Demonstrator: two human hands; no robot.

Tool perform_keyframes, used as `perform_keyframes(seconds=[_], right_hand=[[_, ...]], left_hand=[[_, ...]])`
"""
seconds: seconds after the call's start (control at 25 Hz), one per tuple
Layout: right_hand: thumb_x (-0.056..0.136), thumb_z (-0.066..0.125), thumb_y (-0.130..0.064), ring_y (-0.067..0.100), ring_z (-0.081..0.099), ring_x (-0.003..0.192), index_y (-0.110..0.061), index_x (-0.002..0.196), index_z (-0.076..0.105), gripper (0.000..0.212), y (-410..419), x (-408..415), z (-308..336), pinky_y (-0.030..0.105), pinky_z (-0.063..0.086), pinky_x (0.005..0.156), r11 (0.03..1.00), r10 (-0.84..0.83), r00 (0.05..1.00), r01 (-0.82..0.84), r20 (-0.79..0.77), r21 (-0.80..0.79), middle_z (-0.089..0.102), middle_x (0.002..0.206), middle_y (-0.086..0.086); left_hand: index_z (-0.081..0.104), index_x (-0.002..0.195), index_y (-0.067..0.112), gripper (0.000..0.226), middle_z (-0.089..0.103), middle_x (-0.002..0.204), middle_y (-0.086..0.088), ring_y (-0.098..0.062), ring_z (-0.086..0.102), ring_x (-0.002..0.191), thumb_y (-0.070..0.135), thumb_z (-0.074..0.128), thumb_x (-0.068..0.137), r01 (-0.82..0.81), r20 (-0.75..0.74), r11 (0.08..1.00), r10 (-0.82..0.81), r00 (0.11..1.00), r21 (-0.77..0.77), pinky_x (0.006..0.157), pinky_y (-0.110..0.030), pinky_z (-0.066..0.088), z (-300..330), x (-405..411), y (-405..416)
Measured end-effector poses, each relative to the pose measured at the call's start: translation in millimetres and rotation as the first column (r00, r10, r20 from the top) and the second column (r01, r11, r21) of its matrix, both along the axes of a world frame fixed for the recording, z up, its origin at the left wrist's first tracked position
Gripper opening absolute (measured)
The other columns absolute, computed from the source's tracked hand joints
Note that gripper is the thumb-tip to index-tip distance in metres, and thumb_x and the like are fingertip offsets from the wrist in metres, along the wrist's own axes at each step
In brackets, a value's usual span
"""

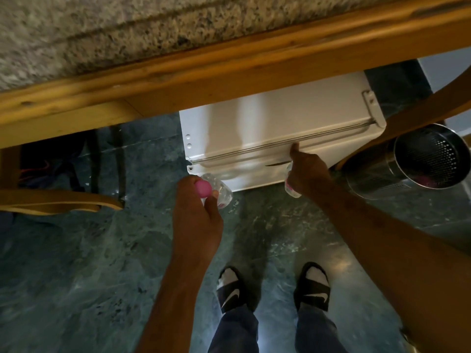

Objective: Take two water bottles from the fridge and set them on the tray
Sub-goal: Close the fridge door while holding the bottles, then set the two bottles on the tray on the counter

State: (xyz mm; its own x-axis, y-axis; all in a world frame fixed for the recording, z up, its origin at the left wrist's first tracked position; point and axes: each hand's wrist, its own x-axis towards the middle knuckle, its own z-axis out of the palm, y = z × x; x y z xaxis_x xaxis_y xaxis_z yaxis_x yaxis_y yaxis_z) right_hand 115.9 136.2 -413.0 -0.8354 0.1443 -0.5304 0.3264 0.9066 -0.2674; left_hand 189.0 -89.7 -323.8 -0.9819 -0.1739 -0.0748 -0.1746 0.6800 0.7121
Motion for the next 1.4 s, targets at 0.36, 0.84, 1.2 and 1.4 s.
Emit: perform_keyframes(seconds=[0.36,0.84,1.2,1.4], right_hand=[[0.084,0.063,-0.011,0.030,0.054,0.116,-0.012,0.122,0.058,0.039,19.1,15.3,105.6,0.036,0.041,0.101,0.954,0.262,0.955,-0.278,-0.142,-0.113,0.060,0.128,0.013],[0.082,0.063,-0.011,0.022,0.058,0.107,-0.023,0.114,0.065,0.034,31.5,16.1,517.4,0.025,0.042,0.079,0.798,0.585,0.745,-0.599,-0.321,0.063,0.064,0.116,0.003],[0.086,0.067,-0.020,0.024,0.061,0.091,-0.002,0.108,0.060,0.029,53.4,-33.9,671.1,0.019,0.035,0.051,0.793,0.607,0.671,-0.550,-0.426,0.262,0.062,0.103,0.011],[0.081,0.071,-0.015,0.020,0.056,0.084,-0.008,0.099,0.055,0.026,41.0,-97.8,674.9,0.020,0.038,0.058,0.852,0.506,0.725,-0.505,-0.468,0.140,0.057,0.099,0.010]], left_hand=[[0.041,0.096,0.019,0.028,0.046,0.081,0.013,0.021,0.051,0.076,-0.005,0.054,0.090,0.115,0.000,0.989,-0.116,0.993,0.096,0.057,0.006,0.036,56.0,-6.7,42.5],[0.038,0.094,0.035,0.026,0.053,0.077,0.013,0.001,0.051,0.066,0.023,0.060,0.091,0.304,-0.153,0.937,-0.330,0.932,-0.171,0.052,-0.012,0.035,396.9,-29.0,76.9],[0.044,0.099,0.034,0.019,0.058,0.094,0.007,-0.003,0.053,0.077,0.029,0.060,0.090,0.330,-0.256,0.931,-0.361,0.897,-0.155,0.055,-0.020,0.038,532.2,-108.1,95.4],[0.044,0.098,0.032,0.019,0.056,0.088,0.011,-0.003,0.053,0.077,0.027,0.060,0.091,0.398,-0.237,0.901,-0.430,0.871,-0.172,0.057,-0.019,0.040,530.7,-178.3,89.1]])
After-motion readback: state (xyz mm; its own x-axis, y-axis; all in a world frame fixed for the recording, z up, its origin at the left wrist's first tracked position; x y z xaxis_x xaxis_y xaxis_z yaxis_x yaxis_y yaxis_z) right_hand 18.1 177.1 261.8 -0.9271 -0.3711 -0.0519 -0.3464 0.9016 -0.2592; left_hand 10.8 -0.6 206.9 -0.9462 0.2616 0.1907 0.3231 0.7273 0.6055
